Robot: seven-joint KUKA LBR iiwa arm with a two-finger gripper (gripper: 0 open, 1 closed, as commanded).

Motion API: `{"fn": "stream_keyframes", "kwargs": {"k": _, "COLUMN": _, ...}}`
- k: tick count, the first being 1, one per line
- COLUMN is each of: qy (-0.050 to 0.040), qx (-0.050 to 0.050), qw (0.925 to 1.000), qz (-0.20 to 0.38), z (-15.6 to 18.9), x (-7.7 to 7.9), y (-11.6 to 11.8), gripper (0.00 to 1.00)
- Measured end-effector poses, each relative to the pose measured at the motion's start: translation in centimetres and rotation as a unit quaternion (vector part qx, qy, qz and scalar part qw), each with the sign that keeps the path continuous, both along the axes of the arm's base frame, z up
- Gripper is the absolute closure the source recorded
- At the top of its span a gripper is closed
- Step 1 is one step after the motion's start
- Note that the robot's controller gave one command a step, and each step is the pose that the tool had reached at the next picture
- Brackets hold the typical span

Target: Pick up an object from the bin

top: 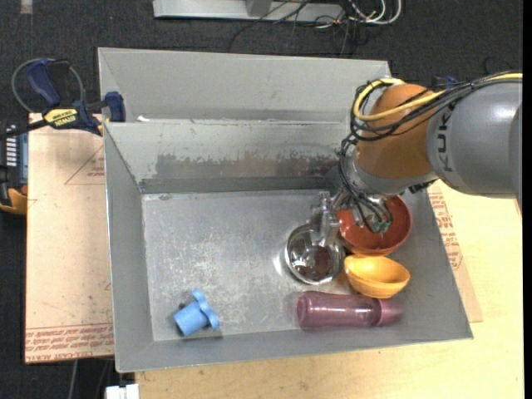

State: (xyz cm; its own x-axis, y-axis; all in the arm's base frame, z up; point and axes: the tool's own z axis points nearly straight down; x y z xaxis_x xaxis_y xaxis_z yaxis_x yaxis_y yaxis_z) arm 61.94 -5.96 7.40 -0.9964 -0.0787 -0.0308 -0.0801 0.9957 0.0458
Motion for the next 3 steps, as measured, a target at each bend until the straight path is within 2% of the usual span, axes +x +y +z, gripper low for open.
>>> {"fn": "stream_keyframes", "kwargs": {"k": 1, "qy": 0.0, "qx": 0.0, "qw": 1.0, "qz": 0.0, "z": 0.0, "x": 0.0, "y": 0.0, "gripper": 1.0}}
{"fn": "stream_keyframes", "kwargs": {"k": 2, "qy": -0.0001, "qx": 0.002, "qw": 1.0, "qz": 0.002, "z": 9.8, "x": -1.9, "y": 0.8, "gripper": 1.0}}
{"fn": "stream_keyframes", "kwargs": {"k": 3, "qy": 0.0073, "qx": 0.003, "qw": 0.9999, "qz": -0.008, "z": 1.1, "x": -1.1, "y": 0.1, "gripper": 1.0}}
